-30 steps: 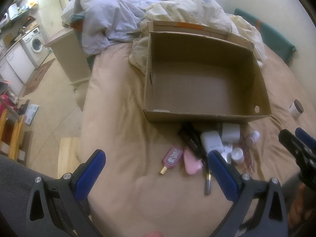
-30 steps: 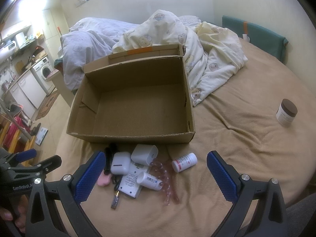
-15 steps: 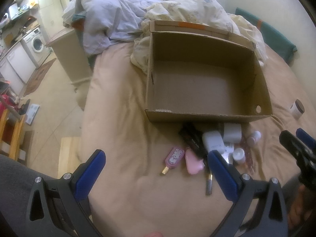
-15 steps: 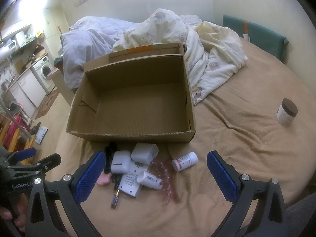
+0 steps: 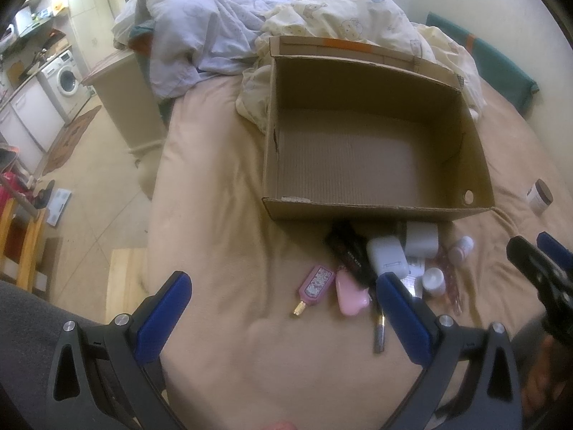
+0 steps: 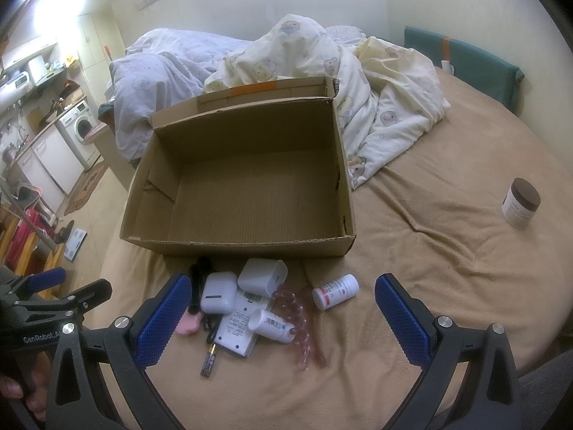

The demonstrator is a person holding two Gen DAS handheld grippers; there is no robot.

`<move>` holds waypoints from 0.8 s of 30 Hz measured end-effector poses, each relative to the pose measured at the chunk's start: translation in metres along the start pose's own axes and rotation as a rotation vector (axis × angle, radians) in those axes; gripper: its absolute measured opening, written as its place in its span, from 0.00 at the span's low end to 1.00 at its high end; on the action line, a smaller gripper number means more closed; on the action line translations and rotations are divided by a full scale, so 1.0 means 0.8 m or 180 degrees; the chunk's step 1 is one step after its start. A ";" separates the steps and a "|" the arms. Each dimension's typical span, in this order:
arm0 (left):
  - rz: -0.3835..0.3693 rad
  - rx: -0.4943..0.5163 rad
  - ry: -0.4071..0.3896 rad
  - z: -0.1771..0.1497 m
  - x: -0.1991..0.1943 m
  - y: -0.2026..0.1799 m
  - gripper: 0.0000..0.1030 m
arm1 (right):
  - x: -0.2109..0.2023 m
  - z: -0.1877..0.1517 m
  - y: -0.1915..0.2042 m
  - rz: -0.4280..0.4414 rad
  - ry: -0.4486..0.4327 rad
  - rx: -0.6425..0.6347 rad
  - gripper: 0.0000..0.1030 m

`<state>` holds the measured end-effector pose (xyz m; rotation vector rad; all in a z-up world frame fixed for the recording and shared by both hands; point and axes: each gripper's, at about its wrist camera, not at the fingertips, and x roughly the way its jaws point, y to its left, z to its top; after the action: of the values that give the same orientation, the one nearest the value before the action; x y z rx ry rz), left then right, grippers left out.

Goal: Organize rigid objects

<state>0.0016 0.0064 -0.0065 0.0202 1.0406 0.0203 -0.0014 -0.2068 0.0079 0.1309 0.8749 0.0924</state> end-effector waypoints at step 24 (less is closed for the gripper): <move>-0.0155 0.0044 0.0136 0.003 0.004 -0.003 1.00 | 0.002 -0.002 0.001 -0.0010 0.0015 -0.0009 1.00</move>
<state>0.0052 0.0039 -0.0083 0.0072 1.0836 -0.0307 -0.0016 -0.2058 0.0063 0.1267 0.8797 0.0911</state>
